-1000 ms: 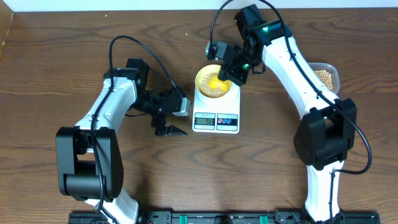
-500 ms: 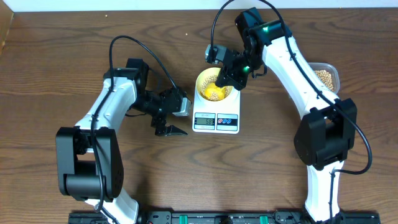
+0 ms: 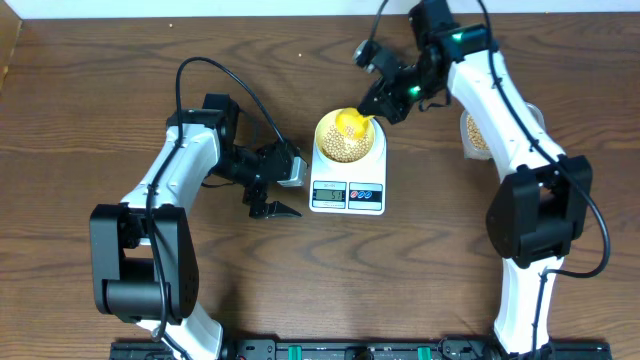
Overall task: Scoop item into bowl and weigh 50g on scale
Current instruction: 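Lift the scoop up out of the bowl with the right gripper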
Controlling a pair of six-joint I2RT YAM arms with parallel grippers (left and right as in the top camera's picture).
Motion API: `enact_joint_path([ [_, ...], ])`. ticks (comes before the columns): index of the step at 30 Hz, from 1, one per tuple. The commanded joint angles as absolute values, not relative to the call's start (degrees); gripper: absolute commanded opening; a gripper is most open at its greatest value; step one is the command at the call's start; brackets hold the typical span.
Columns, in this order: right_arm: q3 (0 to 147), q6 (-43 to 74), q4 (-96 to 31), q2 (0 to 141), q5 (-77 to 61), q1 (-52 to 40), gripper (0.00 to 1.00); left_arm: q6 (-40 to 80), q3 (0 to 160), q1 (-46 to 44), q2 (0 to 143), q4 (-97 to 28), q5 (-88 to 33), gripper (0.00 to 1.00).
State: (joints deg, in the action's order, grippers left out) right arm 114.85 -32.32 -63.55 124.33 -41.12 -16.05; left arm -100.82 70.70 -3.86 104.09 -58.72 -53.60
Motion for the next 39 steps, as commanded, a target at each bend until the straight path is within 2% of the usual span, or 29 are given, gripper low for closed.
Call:
enact_joint_path([
  [1,114.6,-29.6,-63.3,122.9,-51.7,-13.4,0.01,-102.0,70.3,-3.7,103.7,-59.1,-53.3,0.98],
  [9,114.6,-29.6,-62.3,122.9,-62.1,-9.6,0.01,-102.0,70.3,-3.7,103.7,-59.1,-53.3,0.98],
  [25,114.6,-29.6,-59.9,122.9,-62.1,-9.4,0.01,-102.0,70.3,-3.7,103.7,-59.1,-53.3,0.98],
  [37,114.6,-29.6,-60.2,122.9,-56.1,-10.5,0.01,-102.0,70.3,-3.7,103.7,-59.1,-53.3,0.98],
  [39,114.6,-29.6,-61.1,122.9,-51.4,-11.9,0.01,-102.0,70.3,-3.7,103.7,-59.1,-53.3,0.98],
])
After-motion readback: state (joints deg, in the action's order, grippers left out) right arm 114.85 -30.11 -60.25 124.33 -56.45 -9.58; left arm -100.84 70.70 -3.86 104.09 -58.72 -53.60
